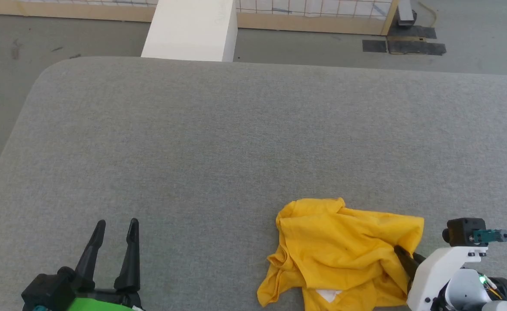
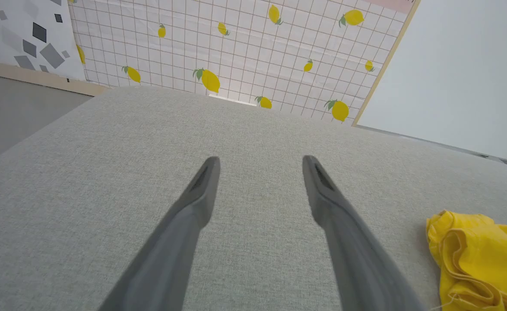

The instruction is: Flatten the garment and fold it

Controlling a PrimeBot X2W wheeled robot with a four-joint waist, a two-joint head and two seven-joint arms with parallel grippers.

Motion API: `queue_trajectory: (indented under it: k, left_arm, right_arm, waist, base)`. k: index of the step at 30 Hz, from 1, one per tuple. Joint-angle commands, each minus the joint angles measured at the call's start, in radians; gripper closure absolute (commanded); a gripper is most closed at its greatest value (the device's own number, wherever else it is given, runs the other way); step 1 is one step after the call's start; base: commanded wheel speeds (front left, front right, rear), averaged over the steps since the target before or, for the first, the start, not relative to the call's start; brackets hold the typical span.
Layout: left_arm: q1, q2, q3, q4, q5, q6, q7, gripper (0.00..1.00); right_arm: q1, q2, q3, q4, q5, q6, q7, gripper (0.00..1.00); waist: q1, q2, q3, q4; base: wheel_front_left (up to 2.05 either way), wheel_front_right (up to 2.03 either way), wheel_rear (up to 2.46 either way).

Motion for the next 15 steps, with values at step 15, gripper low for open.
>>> queue_trajectory:
  k: [15]
  left_arm:
    - [-0.038, 0.033, -0.049, -0.05, 0.035, -0.007, -0.004, 0.0]
  right_arm:
    - [-0.129, -0.003, 0.138, -0.053, -0.173, -0.002, 0.0, 1.0]
  waist:
    - [0.0, 0.0, -0.01, -0.105]
  base:
    - [0.0, 0.0, 0.0]
